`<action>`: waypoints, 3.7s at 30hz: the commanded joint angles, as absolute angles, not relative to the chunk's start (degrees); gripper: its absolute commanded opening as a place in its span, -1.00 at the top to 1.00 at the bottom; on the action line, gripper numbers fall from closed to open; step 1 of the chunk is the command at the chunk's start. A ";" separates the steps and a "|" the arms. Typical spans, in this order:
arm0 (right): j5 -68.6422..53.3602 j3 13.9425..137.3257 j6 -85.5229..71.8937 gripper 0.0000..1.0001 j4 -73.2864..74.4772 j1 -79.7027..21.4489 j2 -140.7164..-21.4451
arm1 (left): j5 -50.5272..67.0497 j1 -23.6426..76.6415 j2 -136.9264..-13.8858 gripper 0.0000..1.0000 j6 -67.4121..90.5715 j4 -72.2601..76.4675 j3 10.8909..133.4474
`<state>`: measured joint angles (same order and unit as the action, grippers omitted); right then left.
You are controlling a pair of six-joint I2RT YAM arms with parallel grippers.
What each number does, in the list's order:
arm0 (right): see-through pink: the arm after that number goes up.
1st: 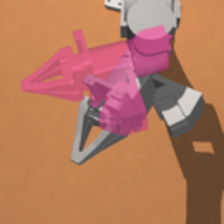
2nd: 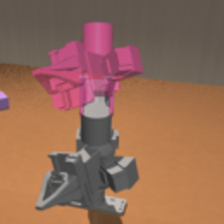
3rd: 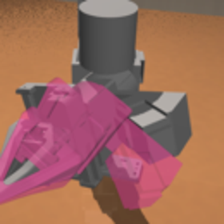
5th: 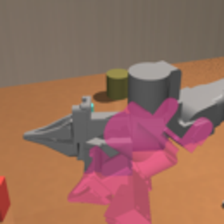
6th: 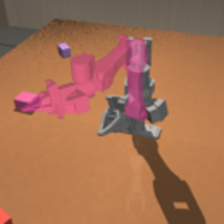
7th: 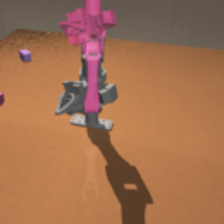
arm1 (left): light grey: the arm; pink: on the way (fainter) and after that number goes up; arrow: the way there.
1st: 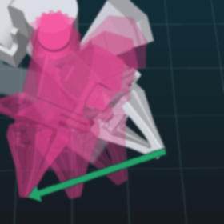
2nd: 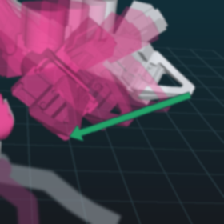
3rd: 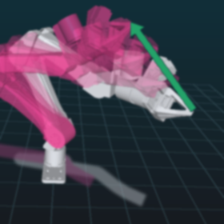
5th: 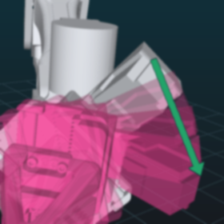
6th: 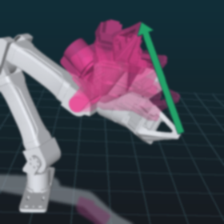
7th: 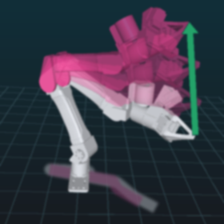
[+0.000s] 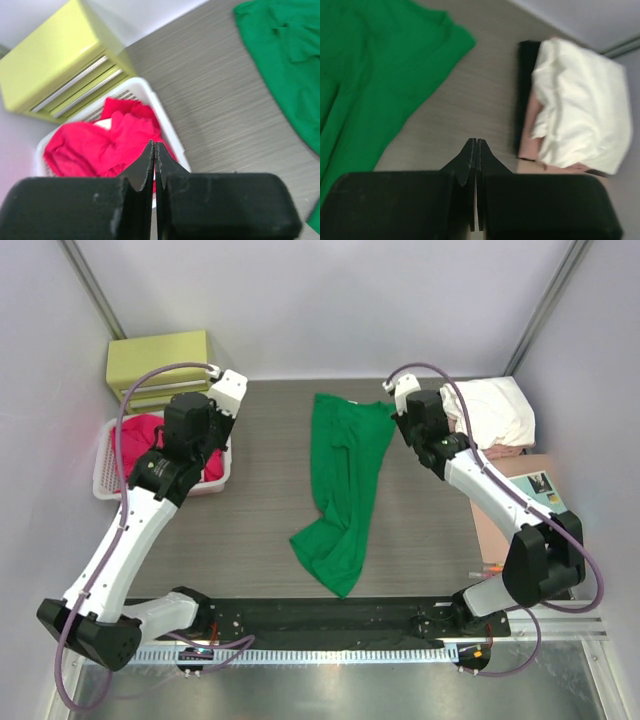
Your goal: Fold and stack the t-shirts
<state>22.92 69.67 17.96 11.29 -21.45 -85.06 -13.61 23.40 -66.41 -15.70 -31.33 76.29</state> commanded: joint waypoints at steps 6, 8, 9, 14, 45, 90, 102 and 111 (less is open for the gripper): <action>5.10 62.21 15.56 0.98 22.59 -20.14 -88.83 | -15.30 11.01 -58.01 0.99 -9.58 -25.05 70.84; 3.17 67.39 14.34 0.98 23.90 -18.90 -95.49 | -14.24 9.32 -56.96 1.00 -8.97 -25.40 70.58; 1.95 70.98 13.89 0.98 24.08 -18.03 -97.19 | -14.15 8.62 -56.69 0.99 -8.96 -25.49 70.23; 0.88 84.26 12.92 0.98 25.84 -17.84 -109.56 | -13.97 7.21 -54.41 1.00 -8.96 -26.01 68.38; 5.09 132.25 14.32 0.98 39.72 -14.33 -147.10 | -13.97 5.71 -53.35 0.99 -9.93 -26.72 64.86; 10.02 56.43 18.81 0.98 36.12 -19.07 -59.59 | 12.74 19.06 -62.12 0.99 -5.08 -37.52 57.56; 8.88 56.78 17.14 0.98 34.54 -15.56 -63.11 | 15.55 41.57 -91.04 0.99 -7.47 -43.07 68.28; 8.00 52.83 17.14 0.98 33.05 -14.41 -61.08 | 17.93 44.65 -96.59 1.00 -5.72 -40.70 68.29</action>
<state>8.43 54.76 17.82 35.79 -14.98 -63.09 16.03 43.83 -96.33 -6.37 -41.45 66.98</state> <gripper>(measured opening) 0.017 0.003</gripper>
